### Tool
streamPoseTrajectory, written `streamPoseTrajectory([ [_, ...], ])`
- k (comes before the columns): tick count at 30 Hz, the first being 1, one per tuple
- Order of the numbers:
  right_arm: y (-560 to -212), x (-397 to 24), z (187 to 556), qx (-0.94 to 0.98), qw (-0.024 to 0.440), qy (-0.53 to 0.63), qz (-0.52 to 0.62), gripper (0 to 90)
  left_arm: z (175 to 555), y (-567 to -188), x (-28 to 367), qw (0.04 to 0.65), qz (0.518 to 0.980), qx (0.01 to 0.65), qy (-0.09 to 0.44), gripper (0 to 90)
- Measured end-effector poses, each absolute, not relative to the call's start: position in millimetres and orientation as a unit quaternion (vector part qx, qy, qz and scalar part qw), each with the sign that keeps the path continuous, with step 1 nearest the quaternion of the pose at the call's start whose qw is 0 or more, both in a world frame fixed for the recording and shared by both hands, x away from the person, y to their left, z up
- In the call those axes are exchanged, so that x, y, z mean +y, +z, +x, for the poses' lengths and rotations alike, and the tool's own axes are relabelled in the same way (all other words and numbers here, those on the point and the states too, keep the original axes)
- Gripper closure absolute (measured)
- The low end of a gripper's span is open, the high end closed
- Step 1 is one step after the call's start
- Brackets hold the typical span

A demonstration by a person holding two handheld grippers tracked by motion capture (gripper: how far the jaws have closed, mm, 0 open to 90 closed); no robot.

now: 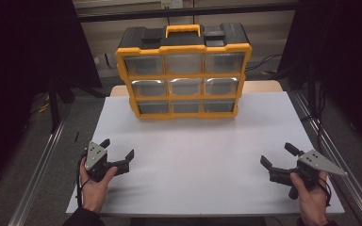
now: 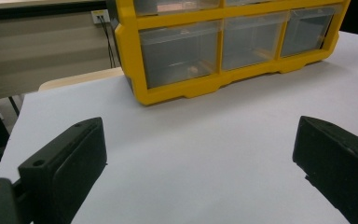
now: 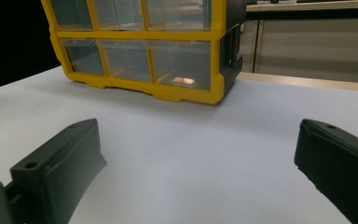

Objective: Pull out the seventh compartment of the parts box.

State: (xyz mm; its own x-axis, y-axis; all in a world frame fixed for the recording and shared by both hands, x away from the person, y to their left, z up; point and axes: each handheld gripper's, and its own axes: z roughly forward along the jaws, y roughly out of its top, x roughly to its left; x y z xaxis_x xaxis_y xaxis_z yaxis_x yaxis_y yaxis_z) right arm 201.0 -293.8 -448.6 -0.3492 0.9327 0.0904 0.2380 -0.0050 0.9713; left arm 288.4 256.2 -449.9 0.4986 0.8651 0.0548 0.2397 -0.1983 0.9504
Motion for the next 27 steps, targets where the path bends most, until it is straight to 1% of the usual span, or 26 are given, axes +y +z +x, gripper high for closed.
streamPoseTrajectory([
  [1,-448.3,-294.0,199.9,0.626,0.325,0.532,0.469,0.3,290.0,-450.1,255.1,0.508,0.703,0.390,0.309,2.9],
  [9,-448.3,-294.7,198.9,0.624,0.327,0.532,0.470,0.3,296.2,-449.5,254.5,0.510,0.701,0.385,0.317,2.8],
  [10,-448.4,-294.8,198.8,0.624,0.327,0.531,0.470,0.4,297.6,-448.6,255.0,0.505,0.704,0.380,0.325,2.8],
  [16,-448.5,-294.8,199.2,0.624,0.327,0.532,0.471,0.4,304.5,-448.7,251.6,0.503,0.708,0.372,0.329,2.9],
  [20,-448.4,-295.0,199.6,0.625,0.326,0.533,0.469,0.4,310.0,-448.7,251.0,0.502,0.703,0.371,0.342,2.9],
  [27,-448.1,-294.0,199.8,0.625,0.327,0.532,0.468,0.4,317.5,-449.4,252.3,0.501,0.704,0.370,0.342,2.9],
])
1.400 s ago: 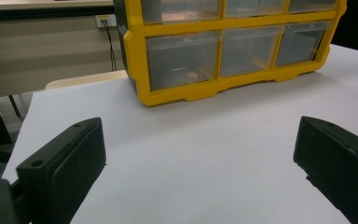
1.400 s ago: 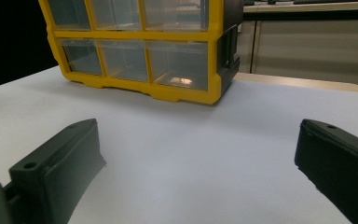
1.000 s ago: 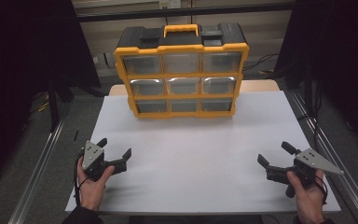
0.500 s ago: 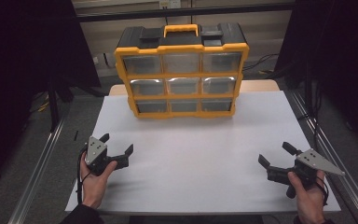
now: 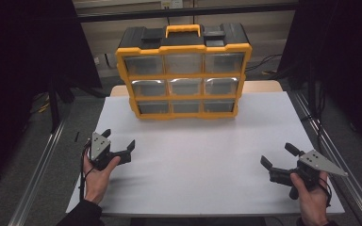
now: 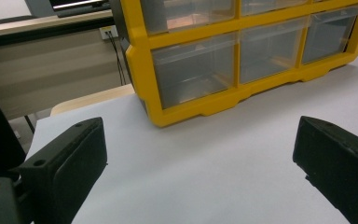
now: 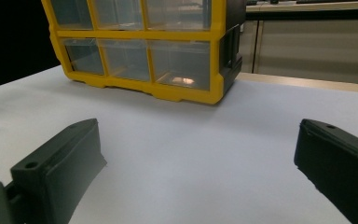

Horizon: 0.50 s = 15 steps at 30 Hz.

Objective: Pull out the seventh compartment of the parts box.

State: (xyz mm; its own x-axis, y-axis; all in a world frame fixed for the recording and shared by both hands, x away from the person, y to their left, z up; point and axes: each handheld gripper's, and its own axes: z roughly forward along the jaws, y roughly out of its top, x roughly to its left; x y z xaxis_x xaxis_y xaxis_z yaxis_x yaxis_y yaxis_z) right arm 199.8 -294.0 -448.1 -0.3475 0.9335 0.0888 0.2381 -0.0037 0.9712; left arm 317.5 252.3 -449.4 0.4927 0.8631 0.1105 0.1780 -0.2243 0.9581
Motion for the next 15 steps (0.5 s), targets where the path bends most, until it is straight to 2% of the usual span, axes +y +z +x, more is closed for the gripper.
streamPoseTrajectory([
  [15,-448.3,-294.7,201.0,0.627,0.326,0.532,0.467,0.4,336.2,-442.9,242.0,0.494,0.714,0.314,0.383,1.6],
])
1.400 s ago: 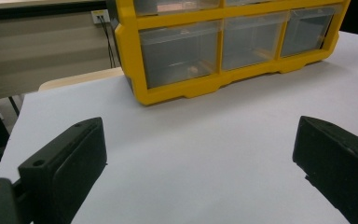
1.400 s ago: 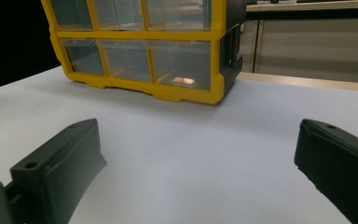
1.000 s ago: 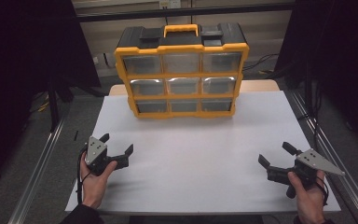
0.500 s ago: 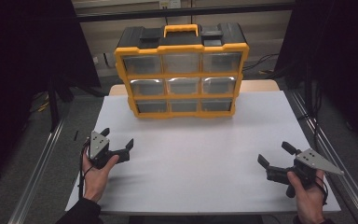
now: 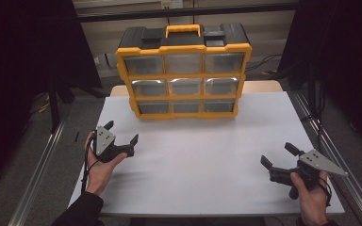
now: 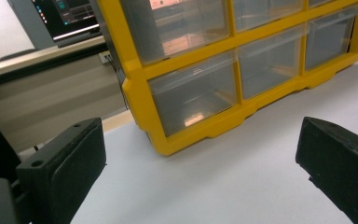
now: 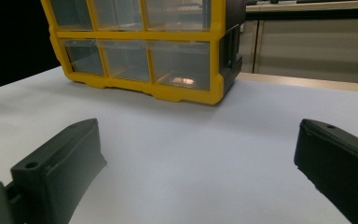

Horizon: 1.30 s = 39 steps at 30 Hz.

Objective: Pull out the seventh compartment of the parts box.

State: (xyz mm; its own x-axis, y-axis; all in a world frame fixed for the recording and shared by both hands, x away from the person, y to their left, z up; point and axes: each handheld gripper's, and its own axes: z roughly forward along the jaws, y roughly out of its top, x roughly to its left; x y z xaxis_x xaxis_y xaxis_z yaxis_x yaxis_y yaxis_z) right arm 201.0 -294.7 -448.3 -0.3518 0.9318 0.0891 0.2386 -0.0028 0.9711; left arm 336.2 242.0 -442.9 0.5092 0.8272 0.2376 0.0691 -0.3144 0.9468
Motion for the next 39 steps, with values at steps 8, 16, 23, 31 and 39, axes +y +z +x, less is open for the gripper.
streamPoseTrajectory([
  [8,-448.1,-295.1,199.4,0.625,0.324,0.533,0.470,0.4,348.4,-443.9,233.2,0.465,0.736,0.281,0.405,1.4],
  [16,-448.4,-295.0,200.3,0.626,0.326,0.532,0.467,0.4,357.6,-448.9,230.3,0.427,0.755,0.237,0.438,2.9],
  [23,-448.6,-293.7,202.3,0.628,0.321,0.533,0.467,0.4,361.7,-450.1,223.0,0.380,0.766,0.183,0.485,4.6],
  [31,-448.6,-293.5,202.0,0.629,0.317,0.534,0.467,0.4,368.2,-456.6,214.0,0.331,0.769,0.135,0.530,5.6],
  [39,-448.7,-293.6,201.9,0.629,0.317,0.534,0.468,0.2,375.3,-456.9,206.4,0.303,0.761,0.082,0.567,10.0],
])
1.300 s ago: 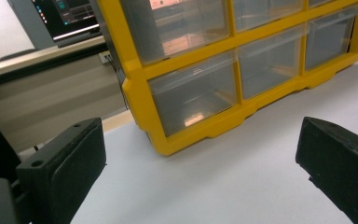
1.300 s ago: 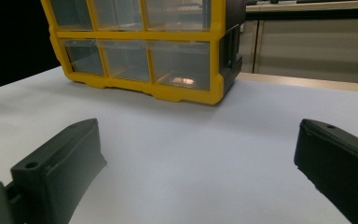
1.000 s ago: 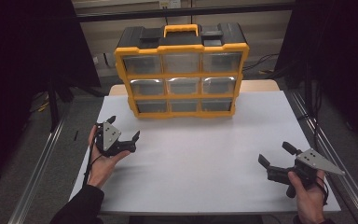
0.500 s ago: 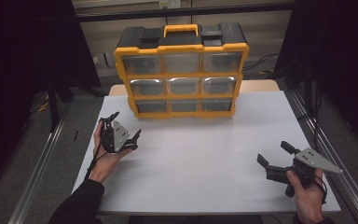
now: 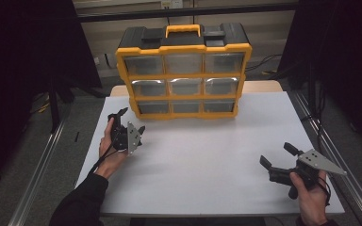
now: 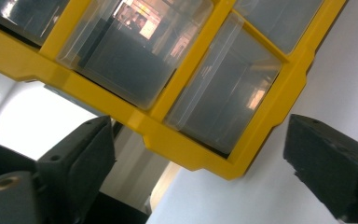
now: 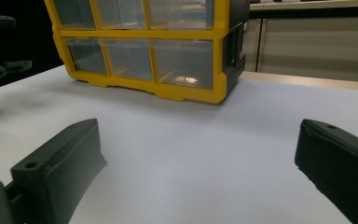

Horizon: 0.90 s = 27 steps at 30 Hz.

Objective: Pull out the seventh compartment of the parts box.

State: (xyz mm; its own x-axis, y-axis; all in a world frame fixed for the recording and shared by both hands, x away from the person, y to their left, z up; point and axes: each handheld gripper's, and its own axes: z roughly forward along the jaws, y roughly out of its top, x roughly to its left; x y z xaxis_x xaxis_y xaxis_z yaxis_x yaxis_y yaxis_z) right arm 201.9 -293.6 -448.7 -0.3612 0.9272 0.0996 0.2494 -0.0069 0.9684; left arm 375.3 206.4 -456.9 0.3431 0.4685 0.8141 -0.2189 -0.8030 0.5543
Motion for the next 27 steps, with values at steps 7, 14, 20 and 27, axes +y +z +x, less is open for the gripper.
streamPoseTrajectory([
  [7,-448.9,-293.5,202.2,0.631,0.319,0.533,0.465,0.3,380.6,-460.1,210.0,0.290,0.751,0.072,0.589,11.3],
  [14,-449.0,-293.4,202.3,0.630,0.319,0.532,0.467,0.3,382.6,-461.7,209.8,0.263,0.755,0.049,0.598,13.1],
  [20,-449.0,-293.6,202.1,0.631,0.319,0.532,0.465,0.3,387.2,-457.0,202.1,0.233,0.753,0.011,0.615,11.7],
  [27,-449.1,-293.8,201.5,0.630,0.321,0.532,0.466,0.3,397.9,-455.8,188.0,0.216,0.749,-0.025,0.626,13.1],
])
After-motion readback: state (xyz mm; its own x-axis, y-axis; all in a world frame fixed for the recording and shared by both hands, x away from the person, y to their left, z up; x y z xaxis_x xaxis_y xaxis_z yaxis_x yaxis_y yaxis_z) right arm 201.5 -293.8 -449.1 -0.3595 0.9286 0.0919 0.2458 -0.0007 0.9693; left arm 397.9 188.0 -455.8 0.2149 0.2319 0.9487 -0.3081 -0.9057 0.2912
